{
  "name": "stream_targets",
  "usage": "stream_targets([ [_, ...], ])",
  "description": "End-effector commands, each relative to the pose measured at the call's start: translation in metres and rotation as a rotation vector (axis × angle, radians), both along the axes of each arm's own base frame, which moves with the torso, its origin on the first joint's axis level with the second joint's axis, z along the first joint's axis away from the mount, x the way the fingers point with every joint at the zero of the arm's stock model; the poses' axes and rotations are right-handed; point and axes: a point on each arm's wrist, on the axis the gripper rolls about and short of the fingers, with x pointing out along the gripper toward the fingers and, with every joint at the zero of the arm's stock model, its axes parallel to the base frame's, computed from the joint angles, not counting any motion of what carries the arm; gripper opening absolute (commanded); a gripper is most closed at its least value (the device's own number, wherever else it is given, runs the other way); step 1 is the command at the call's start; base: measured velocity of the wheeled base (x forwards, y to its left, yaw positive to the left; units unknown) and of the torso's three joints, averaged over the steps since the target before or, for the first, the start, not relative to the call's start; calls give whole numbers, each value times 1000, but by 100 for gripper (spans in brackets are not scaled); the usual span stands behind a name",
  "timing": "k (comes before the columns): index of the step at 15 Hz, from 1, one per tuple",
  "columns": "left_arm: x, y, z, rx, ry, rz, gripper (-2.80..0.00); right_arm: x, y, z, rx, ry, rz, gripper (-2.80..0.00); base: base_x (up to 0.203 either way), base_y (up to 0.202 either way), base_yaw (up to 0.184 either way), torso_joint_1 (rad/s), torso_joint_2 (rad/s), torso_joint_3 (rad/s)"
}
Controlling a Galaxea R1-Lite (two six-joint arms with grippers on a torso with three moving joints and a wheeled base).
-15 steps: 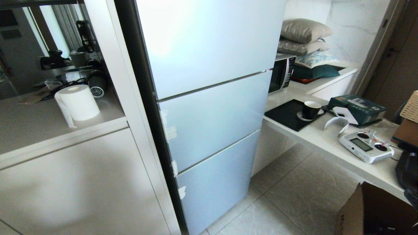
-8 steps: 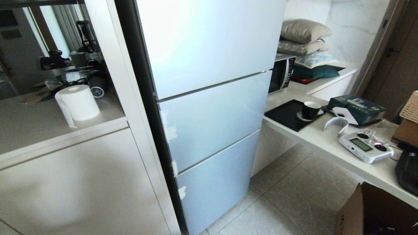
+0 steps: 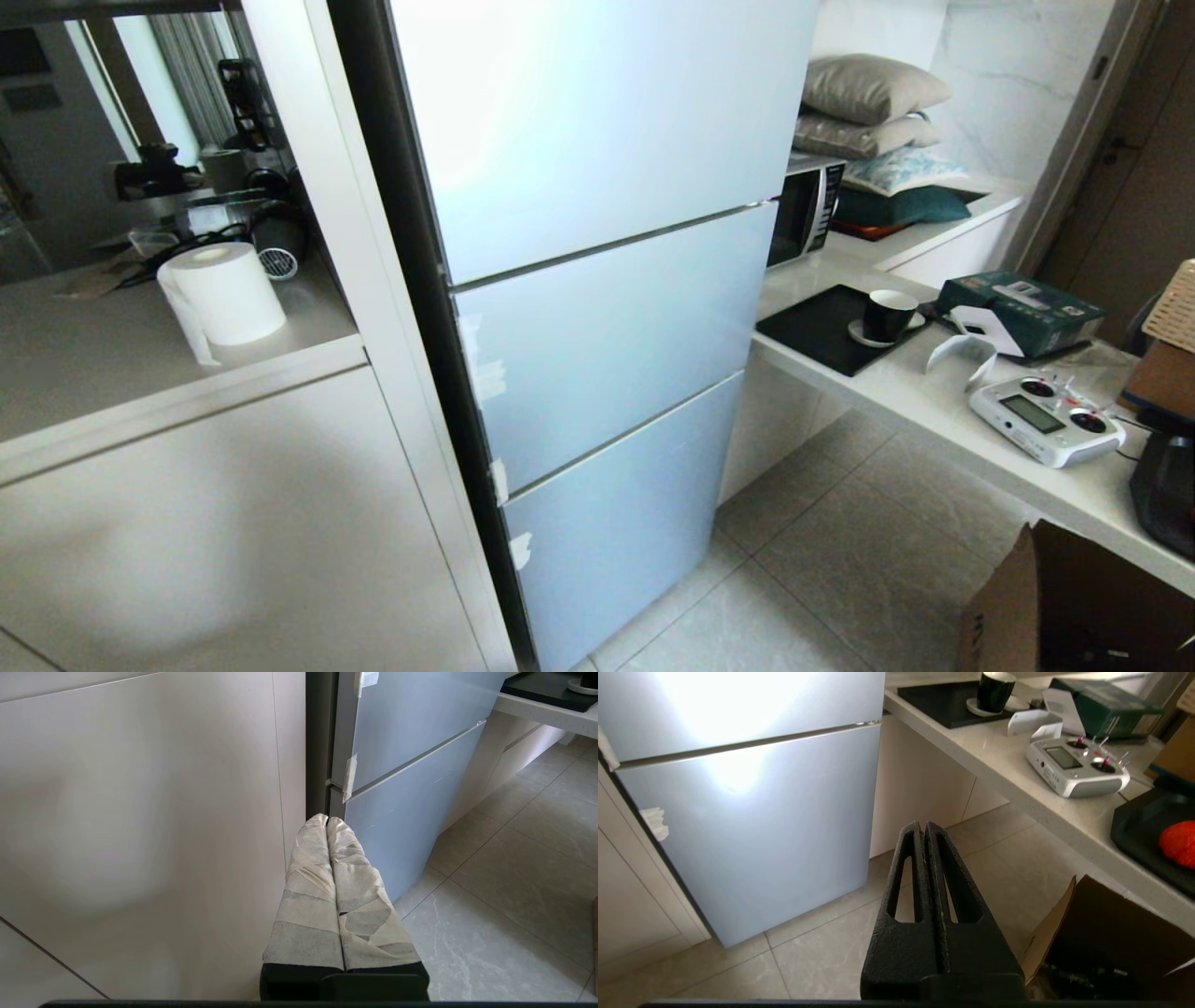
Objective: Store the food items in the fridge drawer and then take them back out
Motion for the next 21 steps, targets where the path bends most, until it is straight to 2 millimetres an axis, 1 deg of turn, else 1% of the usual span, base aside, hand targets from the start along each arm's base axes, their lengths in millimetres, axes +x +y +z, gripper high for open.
stream_targets([
  [1, 0, 0, 0, 1, 2, 1, -280, 0, 0, -1, -25, -1, 6, -280, 0, 0, 0, 0, 0, 0],
  [6, 0, 0, 0, 0, 2, 1, -280, -1, 0, 0, 7, -2, 5, -280, 0, 0, 0, 0, 0, 0],
  [13, 0, 0, 0, 0, 2, 1, -280, 0, 0, -1, 9, 0, 0, -280, 0, 0, 0, 0, 0, 0],
  [17, 0, 0, 0, 0, 2, 1, -280, 0, 0, 0, 56, -1, -9, -280, 0, 0, 0, 0, 0, 0],
  [21, 0, 0, 0, 0, 2, 1, -280, 0, 0, 0, 42, -1, -7, -280, 0, 0, 0, 0, 0, 0],
])
